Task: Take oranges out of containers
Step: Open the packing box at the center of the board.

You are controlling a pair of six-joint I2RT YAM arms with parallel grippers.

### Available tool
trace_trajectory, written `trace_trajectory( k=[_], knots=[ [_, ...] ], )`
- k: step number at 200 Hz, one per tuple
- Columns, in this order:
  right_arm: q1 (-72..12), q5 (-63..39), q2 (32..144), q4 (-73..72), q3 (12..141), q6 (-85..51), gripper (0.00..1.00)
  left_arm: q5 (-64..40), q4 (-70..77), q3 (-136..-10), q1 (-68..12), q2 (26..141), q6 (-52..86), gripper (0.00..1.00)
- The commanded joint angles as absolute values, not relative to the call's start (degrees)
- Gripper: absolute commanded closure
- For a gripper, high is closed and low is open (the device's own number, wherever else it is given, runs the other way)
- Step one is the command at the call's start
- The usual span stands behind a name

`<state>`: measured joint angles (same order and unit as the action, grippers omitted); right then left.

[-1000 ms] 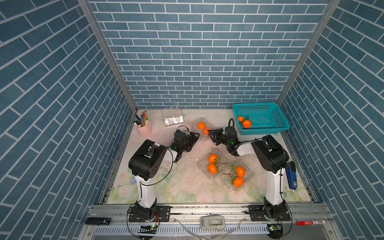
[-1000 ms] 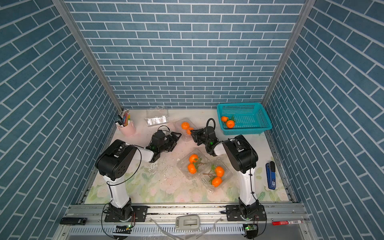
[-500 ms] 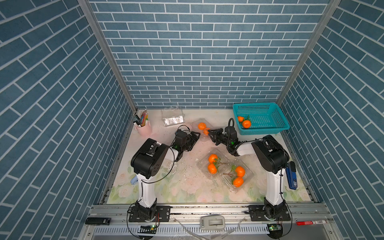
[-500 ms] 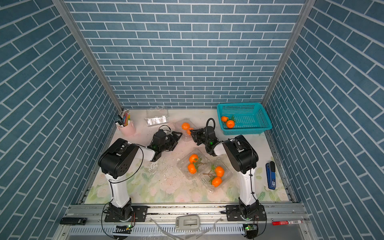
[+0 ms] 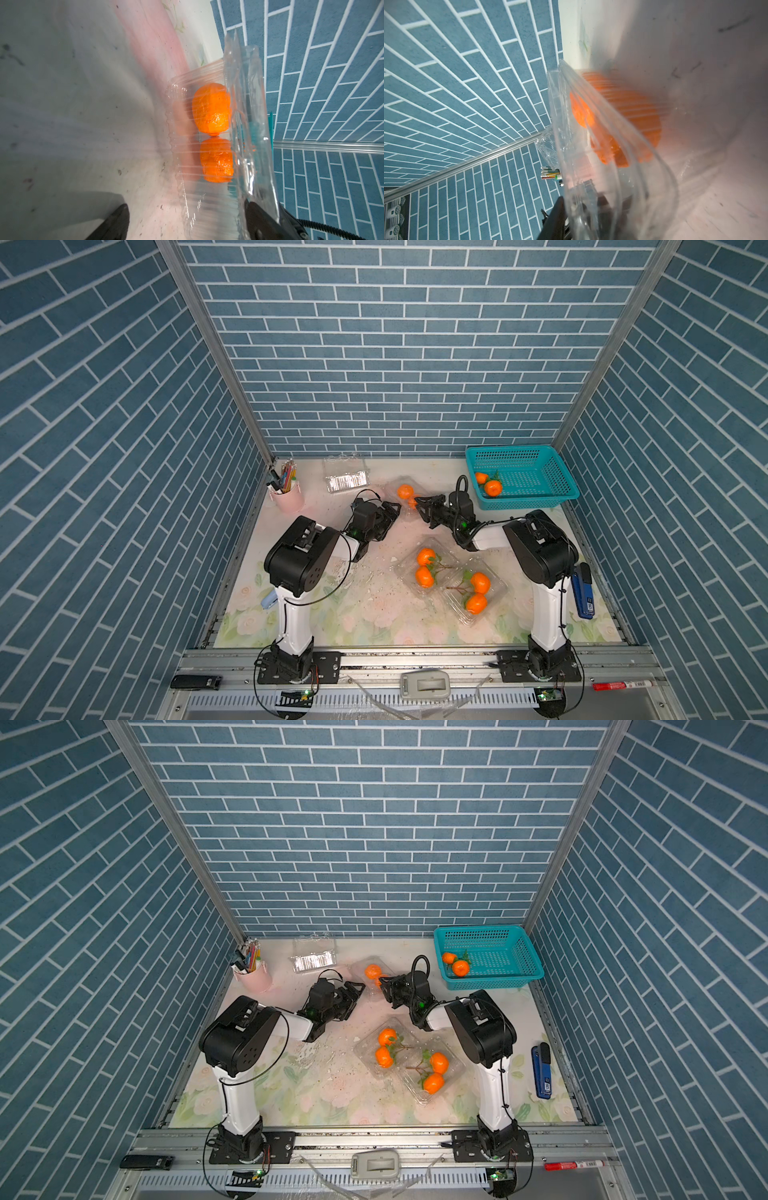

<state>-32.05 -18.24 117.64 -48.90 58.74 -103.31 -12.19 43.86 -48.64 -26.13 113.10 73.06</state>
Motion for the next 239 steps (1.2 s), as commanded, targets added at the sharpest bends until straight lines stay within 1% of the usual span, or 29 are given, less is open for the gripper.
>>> trace_trajectory(
  k=[1, 44, 102, 153, 180, 195, 239],
  knots=[
    [-33.51, -18.12, 116.37, -54.00, 61.20, -109.08, 0.71, -13.98, 40.44, -49.32, -28.39, 114.87, 72.07, 0.11],
    [-34.25, -16.82, 116.24, -54.85, 61.55, -112.13, 0.71, -13.45, 39.99, -49.22, -29.18, 115.63, 72.25, 0.11],
    [-36.31, -12.62, 116.23, -56.10, 60.99, -117.52, 0.70, -12.78, 38.70, -49.83, -30.29, 116.28, 72.22, 0.11],
    [-36.32, -11.08, 114.83, -55.18, 60.53, -115.60, 0.70, -12.04, 37.81, -49.10, -30.24, 115.25, 72.08, 0.12],
    [-35.59, -11.91, 114.79, -54.48, 61.00, -114.20, 0.70, -11.91, 35.58, -49.12, -29.89, 114.61, 71.06, 0.12],
    [-35.59, -11.57, 115.17, -54.38, 61.24, -114.70, 0.70, -11.95, 33.50, -49.67, -29.88, 114.67, 70.78, 0.14],
    [-35.43, -10.31, 116.36, -54.05, 65.00, -117.79, 0.70, -11.96, 26.25, -51.27, -29.75, 114.63, 68.67, 0.17]
  ],
)
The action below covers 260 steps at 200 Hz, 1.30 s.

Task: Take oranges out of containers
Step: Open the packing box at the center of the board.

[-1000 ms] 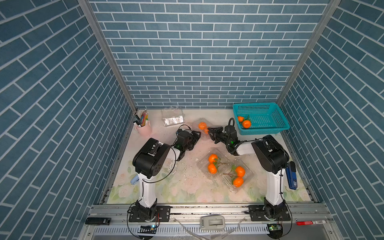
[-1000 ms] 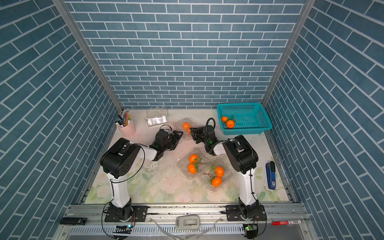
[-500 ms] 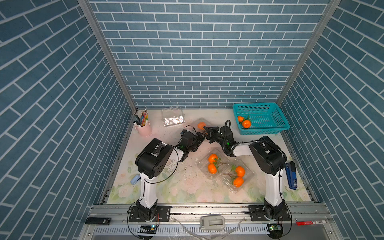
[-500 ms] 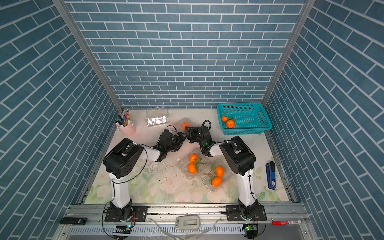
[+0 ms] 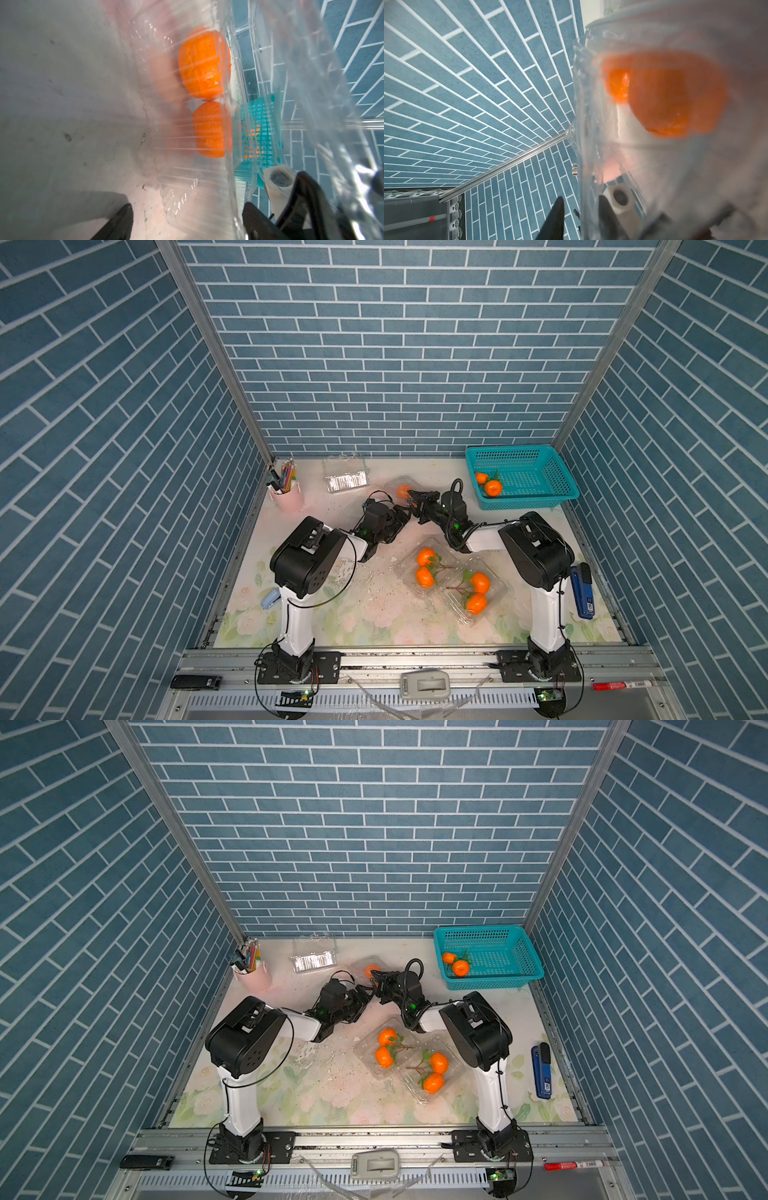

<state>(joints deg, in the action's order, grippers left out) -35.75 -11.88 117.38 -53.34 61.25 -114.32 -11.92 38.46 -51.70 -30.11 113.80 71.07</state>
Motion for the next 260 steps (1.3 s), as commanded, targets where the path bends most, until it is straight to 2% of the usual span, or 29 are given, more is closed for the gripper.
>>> trace_trajectory(
  k=[1, 77, 127, 151, 190, 215, 239, 260],
  knots=[
    [-35.38, -10.29, 116.36, -54.01, 65.06, -117.82, 0.70, -12.05, 26.13, -51.30, -29.77, 114.66, 68.57, 0.18],
    [-34.98, -7.39, 115.51, -48.82, 68.31, -119.10, 0.71, -12.61, 24.17, -50.80, -29.53, 114.72, 68.20, 0.19],
    [-31.86, -10.82, 114.39, -48.04, 67.26, -114.71, 0.68, -13.36, 23.34, -50.75, -28.00, 111.18, 67.59, 0.17],
    [-29.18, -15.14, 113.05, -45.44, 67.32, -109.51, 0.63, -13.62, 21.69, -50.36, -26.45, 108.05, 66.59, 0.14],
    [-26.25, -23.69, 112.53, -42.29, 69.57, -102.78, 0.44, -14.22, 18.08, -49.24, -22.95, 102.41, 64.34, 0.08],
    [-25.57, -27.51, 111.56, -38.59, 71.26, -96.80, 0.37, -14.33, 11.64, -51.84, -20.18, 99.28, 59.58, 0.04],
    [-25.22, -31.15, 109.00, -26.23, 75.37, -83.60, 0.29, -15.60, 4.76, -57.63, -17.59, 98.44, 55.03, 0.01],
    [-25.23, -30.88, 106.27, -13.34, 78.05, -70.89, 0.25, -17.40, -5.15, -68.18, -16.70, 101.34, 48.80, 0.01]
  ],
)
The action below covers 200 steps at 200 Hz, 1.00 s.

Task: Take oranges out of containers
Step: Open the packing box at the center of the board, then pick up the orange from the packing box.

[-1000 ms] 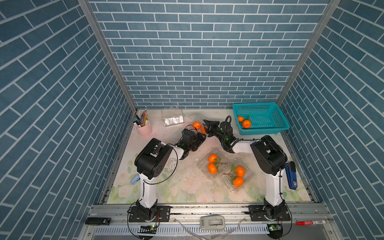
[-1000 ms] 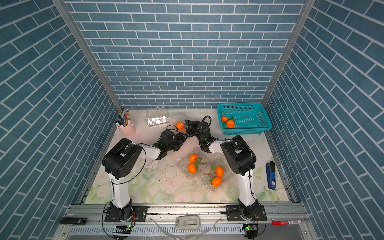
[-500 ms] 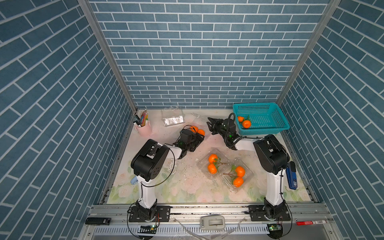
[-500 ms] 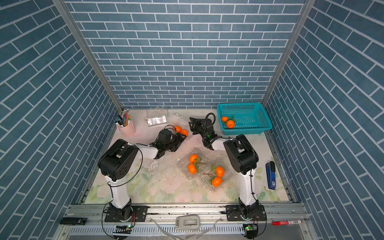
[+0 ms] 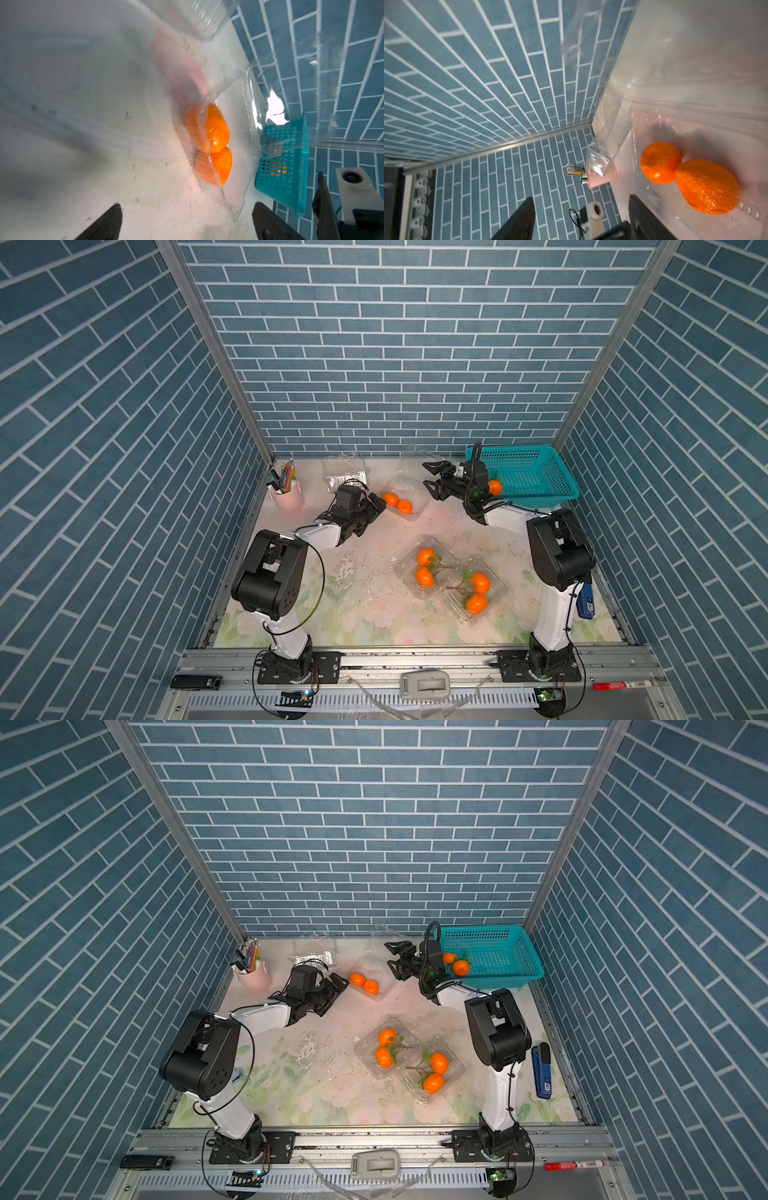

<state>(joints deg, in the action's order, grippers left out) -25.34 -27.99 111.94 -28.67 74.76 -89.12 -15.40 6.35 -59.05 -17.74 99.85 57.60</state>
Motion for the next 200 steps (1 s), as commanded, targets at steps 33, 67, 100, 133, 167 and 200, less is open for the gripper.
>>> trace_trajectory(
  k=[33, 67, 100, 133, 167, 200],
  knots=[
    [-25.85, -25.65, 105.19, 5.56, 82.32, -53.58, 0.24, -18.20, -12.53, -80.41, -16.70, 107.02, 43.02, 0.01],
    [-28.64, -18.58, 110.91, 19.47, 89.34, -40.86, 0.35, -19.97, -13.81, -85.50, -16.74, 112.20, 42.11, 0.01],
    [-31.33, -17.55, 117.49, 24.92, 95.33, -34.63, 0.40, -21.58, -11.60, -85.38, -16.79, 114.90, 42.80, 0.01],
    [-33.37, -16.56, 122.29, 27.72, 99.71, -32.09, 0.40, -23.93, -3.23, -80.86, -16.79, 115.75, 47.66, 0.01],
    [-33.58, -15.92, 125.22, 28.76, 102.13, -30.08, 0.40, -24.43, 6.68, -74.86, -17.03, 114.67, 54.13, 0.01],
    [-33.57, -13.23, 128.00, 30.73, 104.75, -27.16, 0.38, -24.30, 13.24, -70.59, -18.49, 113.68, 58.58, 0.01]
  ],
)
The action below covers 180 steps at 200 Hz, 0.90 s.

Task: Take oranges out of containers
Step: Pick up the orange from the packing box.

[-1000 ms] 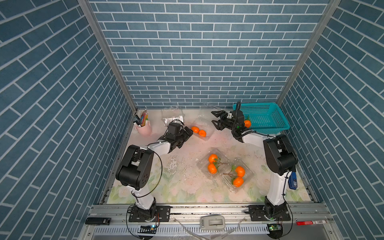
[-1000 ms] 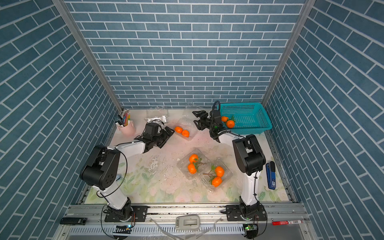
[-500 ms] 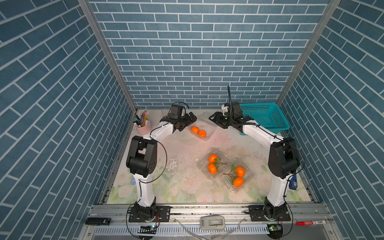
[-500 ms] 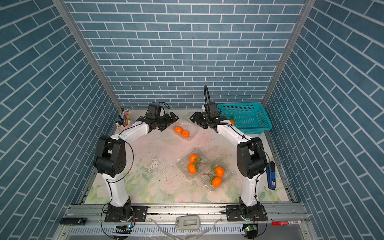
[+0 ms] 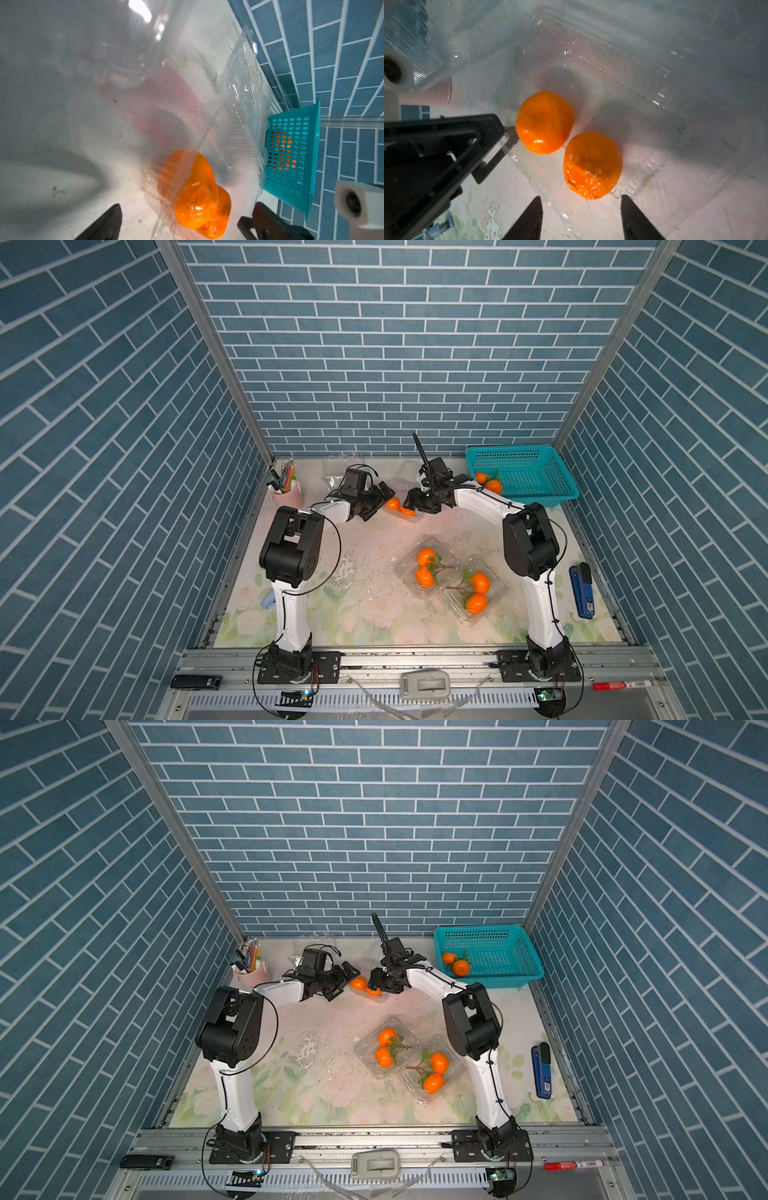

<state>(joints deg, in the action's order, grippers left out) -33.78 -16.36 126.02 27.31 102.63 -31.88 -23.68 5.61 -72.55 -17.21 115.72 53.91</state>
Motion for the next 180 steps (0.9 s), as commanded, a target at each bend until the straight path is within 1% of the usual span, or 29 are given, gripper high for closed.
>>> trace_trajectory(
  k=[1, 51, 86, 133, 180],
  knots=[
    [-33.57, -13.21, 128.07, 30.83, 104.85, -27.07, 0.39, -24.28, 13.30, -70.49, -18.52, 113.62, 58.64, 0.01],
    [-33.57, -12.66, 130.60, 33.23, 106.81, -24.44, 0.38, -24.02, 21.14, -63.36, -20.37, 110.26, 65.10, 0.01],
    [-33.62, -13.86, 132.37, 32.91, 106.96, -24.70, 0.37, -21.39, 22.18, -58.18, -20.27, 104.92, 65.11, 0.01],
    [-33.84, -13.26, 132.46, 34.34, 105.99, -24.26, 0.37, -21.25, 18.71, -57.00, -20.21, 101.70, 61.61, 0.01],
    [-33.84, -12.83, 128.90, 36.84, 105.91, -23.05, 0.32, -21.02, 19.66, -56.43, -20.48, 103.02, 61.52, 0.01]
  ],
)
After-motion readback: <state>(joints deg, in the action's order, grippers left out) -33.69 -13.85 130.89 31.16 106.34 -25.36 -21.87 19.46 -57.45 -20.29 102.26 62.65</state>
